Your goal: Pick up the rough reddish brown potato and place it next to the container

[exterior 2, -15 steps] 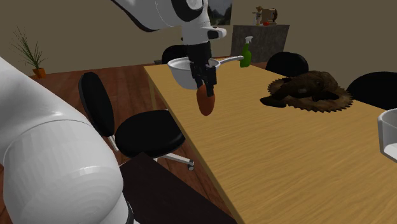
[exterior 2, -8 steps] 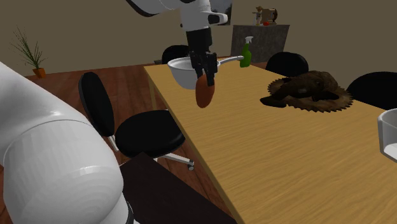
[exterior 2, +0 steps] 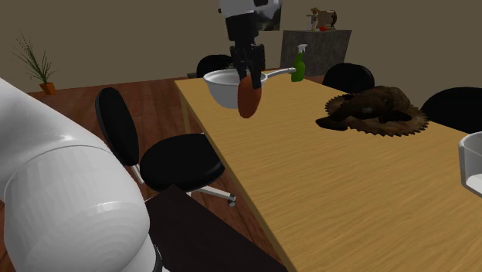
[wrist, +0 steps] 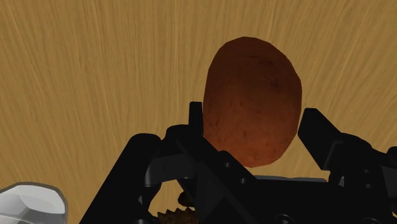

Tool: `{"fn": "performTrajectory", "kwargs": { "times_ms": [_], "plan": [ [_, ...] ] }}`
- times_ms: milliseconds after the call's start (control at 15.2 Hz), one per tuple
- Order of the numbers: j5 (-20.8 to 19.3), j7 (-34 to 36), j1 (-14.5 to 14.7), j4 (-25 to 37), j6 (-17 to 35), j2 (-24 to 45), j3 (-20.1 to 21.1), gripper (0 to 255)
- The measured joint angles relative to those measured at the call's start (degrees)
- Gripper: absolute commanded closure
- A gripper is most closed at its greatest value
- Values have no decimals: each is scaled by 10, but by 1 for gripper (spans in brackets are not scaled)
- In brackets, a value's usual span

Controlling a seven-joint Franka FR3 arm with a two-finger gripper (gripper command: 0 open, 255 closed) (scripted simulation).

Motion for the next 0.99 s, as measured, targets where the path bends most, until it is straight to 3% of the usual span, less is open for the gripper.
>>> {"fn": "performTrajectory", "kwargs": {
  "times_ms": [264, 990],
  "plan": [
    [-7, -29, -10, -2, -5, -9, -23, 255],
    [-52, -183, -69, -9, 21, -7, -145, 255]
  ]
}}
